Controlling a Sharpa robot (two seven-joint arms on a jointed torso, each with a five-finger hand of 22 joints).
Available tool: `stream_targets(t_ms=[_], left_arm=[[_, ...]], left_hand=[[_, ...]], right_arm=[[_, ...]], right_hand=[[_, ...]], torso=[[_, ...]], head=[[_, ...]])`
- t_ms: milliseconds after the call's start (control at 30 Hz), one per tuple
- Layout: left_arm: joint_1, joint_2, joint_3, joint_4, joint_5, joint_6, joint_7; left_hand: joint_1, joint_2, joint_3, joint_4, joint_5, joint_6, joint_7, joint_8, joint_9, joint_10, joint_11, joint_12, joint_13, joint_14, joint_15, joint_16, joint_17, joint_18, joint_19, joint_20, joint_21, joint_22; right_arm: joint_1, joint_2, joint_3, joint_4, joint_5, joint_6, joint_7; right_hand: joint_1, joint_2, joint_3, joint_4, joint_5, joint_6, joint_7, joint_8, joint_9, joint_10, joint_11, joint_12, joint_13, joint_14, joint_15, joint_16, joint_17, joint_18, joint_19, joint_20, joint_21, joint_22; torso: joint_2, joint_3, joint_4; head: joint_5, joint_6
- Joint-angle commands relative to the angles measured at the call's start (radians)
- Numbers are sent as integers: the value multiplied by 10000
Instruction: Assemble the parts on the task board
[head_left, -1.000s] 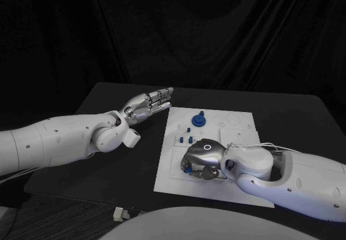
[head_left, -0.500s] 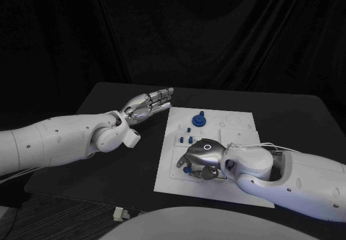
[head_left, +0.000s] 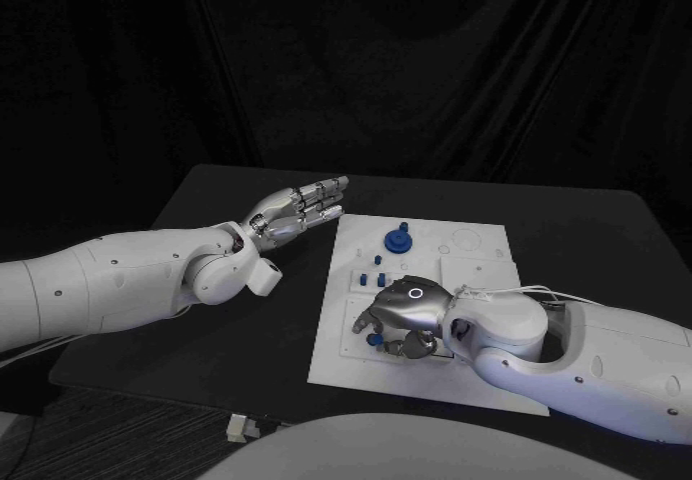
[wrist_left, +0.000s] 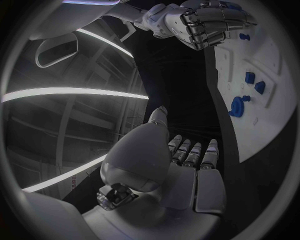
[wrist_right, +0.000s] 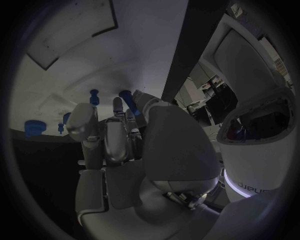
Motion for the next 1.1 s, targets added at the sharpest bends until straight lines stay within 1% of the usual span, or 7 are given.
stream_targets(t_ms=[33, 133, 367, 767, 1033, 1100], left_arm=[[-24, 18, 10, 7, 69, 125, 79], [-39, 17, 10, 6, 69, 131, 69], [-68, 14, 10, 9, 69, 140, 58], [-99, 16, 10, 13, 69, 148, 41], [-110, 14, 10, -3, 69, 144, 39], [-112, 13, 10, -2, 69, 141, 41]], left_hand=[[77, 59, 16, -52, 40, 4, 52, 67, 13, 21, -32, -21, 6, -19, 84, -37, -9, 94, -5, 42, 29, -5], [77, 59, 16, -52, 40, 4, 52, 67, 13, 21, -32, -21, 6, -19, 84, -37, -9, 94, -5, 42, 29, -5], [77, 78, 24, -55, 44, -5, 34, 64, 11, 26, 1, -14, 8, -19, 96, -37, -9, 95, -6, 44, 28, -7], [85, 112, 42, -66, 58, -9, 10, 61, 9, 33, 48, 0, 10, -19, 112, -37, -9, 97, -6, 47, 28, -8], [85, 112, 42, -66, 58, -9, 10, 61, 9, 33, 48, 0, 10, -19, 112, -37, -9, 97, -6, 47, 28, -8], [85, 112, 42, -66, 58, -9, 10, 61, 9, 33, 48, 0, 10, -19, 112, -37, -9, 97, -6, 47, 28, -8]], right_arm=[[-26, -37, 3, 43, -70, -506, -187], [-24, -69, 3, 70, -70, -590, -190], [-20, -148, 4, 145, -70, -672, -219], [-13, -265, 5, 273, -70, -817, -263], [57, -458, 5, 407, -71, -1060, -272], [118, -545, 5, 469, -71, -1178, -276]], right_hand=[[-247, 44, -158, 93, -72, -81, 34, 64, -31, -84, 9, 66, 29, -42, 57, 14, 43, 48, -19, 44, -15, 1312], [-277, 41, -202, 114, -92, -54, 52, 83, -37, -87, 10, 80, 40, -42, 66, 16, 41, 49, -20, 53, -25, 1310], [-330, 64, -351, 175, -319, 49, 98, 144, -63, -105, 8, 137, 87, -49, 67, 11, 21, 56, -18, 67, -40, 1307], [-431, 105, -566, 286, -569, 114, 153, 176, -107, -126, 3, 219, 152, -84, 79, -56, -83, 76, -46, 83, -148, 1282], [-459, 43, -784, 337, -670, 72, 132, 153, -156, -196, 1, 254, 192, -104, 58, -99, -139, 85, -55, 75, -193, 1270], [-479, 17, -984, 414, -698, -56, 51, 91, -219, -263, 1, 282, 226, -112, 51, -118, -162, 90, -68, 68, -241, 1260]], torso=[[6, 0, 0], [6, 0, -1], [3, 0, 0], [0, 1, 2], [-2, 1, 2], [1, 3, 3]], head=[[8, -1], [6, -1], [28, -1], [43, -1], [37, -1], [27, -1]])
